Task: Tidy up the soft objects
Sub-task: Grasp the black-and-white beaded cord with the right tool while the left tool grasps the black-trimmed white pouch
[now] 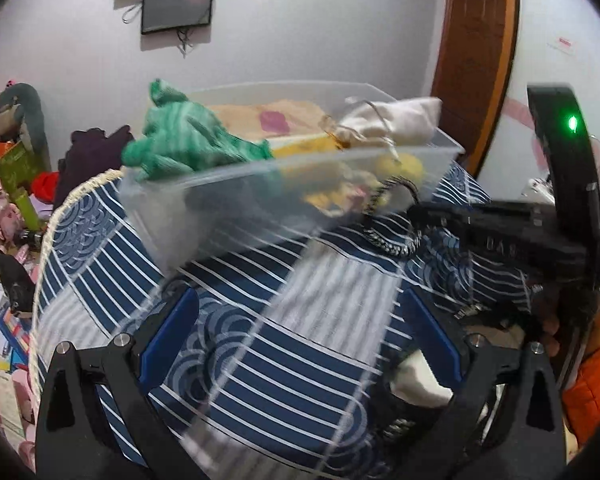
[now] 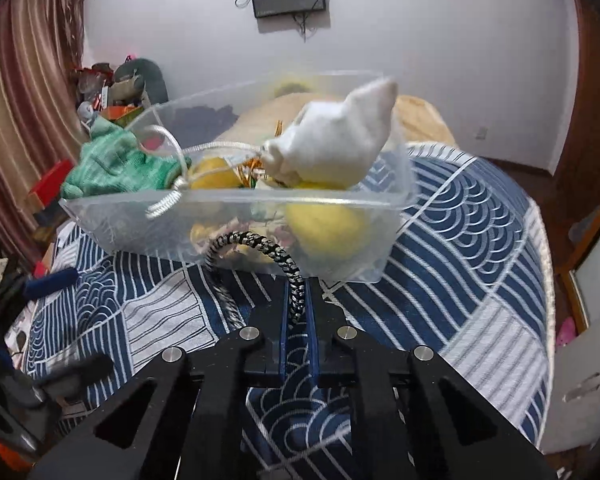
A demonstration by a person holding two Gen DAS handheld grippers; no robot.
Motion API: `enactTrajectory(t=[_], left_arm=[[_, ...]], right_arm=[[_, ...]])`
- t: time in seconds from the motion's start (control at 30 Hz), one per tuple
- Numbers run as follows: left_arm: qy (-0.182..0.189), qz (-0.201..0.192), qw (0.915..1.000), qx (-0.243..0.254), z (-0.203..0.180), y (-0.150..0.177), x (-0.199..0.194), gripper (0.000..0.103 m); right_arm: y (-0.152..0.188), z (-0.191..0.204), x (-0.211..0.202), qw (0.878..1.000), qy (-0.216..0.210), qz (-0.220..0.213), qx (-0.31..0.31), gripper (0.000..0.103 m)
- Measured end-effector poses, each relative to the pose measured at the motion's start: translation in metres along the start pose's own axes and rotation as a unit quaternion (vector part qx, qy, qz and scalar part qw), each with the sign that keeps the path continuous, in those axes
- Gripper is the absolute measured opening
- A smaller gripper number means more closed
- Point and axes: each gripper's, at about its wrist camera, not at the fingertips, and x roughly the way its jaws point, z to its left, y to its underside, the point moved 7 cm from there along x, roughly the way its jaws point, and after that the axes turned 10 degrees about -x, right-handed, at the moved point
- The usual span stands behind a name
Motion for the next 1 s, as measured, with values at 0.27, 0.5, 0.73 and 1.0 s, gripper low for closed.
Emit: enactTrajectory(t=[0.27,0.5,0.73,1.0], left_arm=[[0.034,0.067,0.9971,0.009,-0.026,0.040,0.012,0.102],[0.061,0.064,0.9958,0.021,-0.039,0.055,0.006,0.074],[0.078,0.064,0.9942,0.036,-0.048,0.065,-0.003,0.024],[0.049,0.017,0.9984,0.024,-0.033,0.044,-0.029,0.016]], right_arm=[[0.011,-0.011,-0.041,0.999,0.020,-0.030,0.013,0.007],[0.024,-0.005,-0.062,0.999,0.022,-0.036,0.007,0.007],[0.026,0.001,-0.074,0.999,0.019,-0.046,0.014,0.007],[0.019,0.011,-0.084,0.998,0.019,-0.062,0.007,0.007]])
